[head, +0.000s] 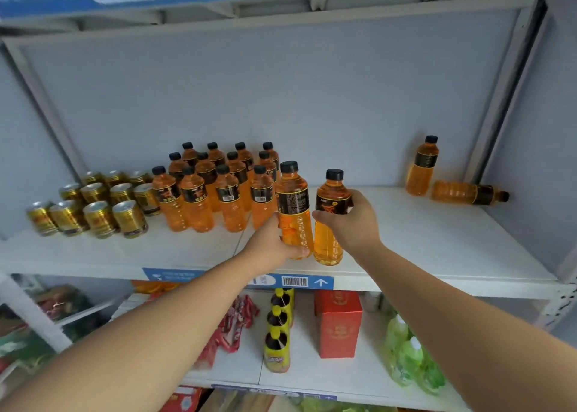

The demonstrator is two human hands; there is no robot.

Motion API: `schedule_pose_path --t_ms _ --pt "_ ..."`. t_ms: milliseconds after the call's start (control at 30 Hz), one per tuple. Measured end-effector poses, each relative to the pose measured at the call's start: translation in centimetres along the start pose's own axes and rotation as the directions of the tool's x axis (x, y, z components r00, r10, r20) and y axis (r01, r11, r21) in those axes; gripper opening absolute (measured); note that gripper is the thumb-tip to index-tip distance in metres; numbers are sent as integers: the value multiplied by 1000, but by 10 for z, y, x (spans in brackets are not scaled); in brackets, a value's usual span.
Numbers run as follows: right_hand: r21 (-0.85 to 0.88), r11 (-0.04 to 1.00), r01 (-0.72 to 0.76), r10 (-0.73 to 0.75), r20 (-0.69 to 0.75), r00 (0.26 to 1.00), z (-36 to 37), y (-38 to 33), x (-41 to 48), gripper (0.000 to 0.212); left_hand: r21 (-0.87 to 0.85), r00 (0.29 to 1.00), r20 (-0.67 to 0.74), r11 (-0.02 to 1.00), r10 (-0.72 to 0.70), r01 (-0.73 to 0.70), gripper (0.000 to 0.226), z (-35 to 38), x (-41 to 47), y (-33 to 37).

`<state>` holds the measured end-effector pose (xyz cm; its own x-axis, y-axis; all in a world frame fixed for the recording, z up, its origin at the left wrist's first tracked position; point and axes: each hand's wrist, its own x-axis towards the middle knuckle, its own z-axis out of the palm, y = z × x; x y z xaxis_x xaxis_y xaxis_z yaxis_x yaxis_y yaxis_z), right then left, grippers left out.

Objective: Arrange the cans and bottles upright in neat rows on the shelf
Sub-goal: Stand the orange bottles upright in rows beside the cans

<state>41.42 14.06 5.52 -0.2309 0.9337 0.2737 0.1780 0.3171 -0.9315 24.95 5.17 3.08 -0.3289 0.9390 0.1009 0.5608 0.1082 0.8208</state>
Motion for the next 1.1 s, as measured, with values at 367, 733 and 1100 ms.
schedule_pose_path --t_ms 367,733,1100 --pt "1 999 35 -35 95 995 177 -43 -30 48 38 993 -108 998 -54 58 64 -141 -26 -123" --pt "-71 997 22 -17 70 997 312 -60 -36 56 152 988 -149 987 -35 57 77 -251 -16 -216" --pt "-135 991 7 2 62 998 348 -61 -45 60 200 989 -146 978 -27 56 71 -261 -10 -257"
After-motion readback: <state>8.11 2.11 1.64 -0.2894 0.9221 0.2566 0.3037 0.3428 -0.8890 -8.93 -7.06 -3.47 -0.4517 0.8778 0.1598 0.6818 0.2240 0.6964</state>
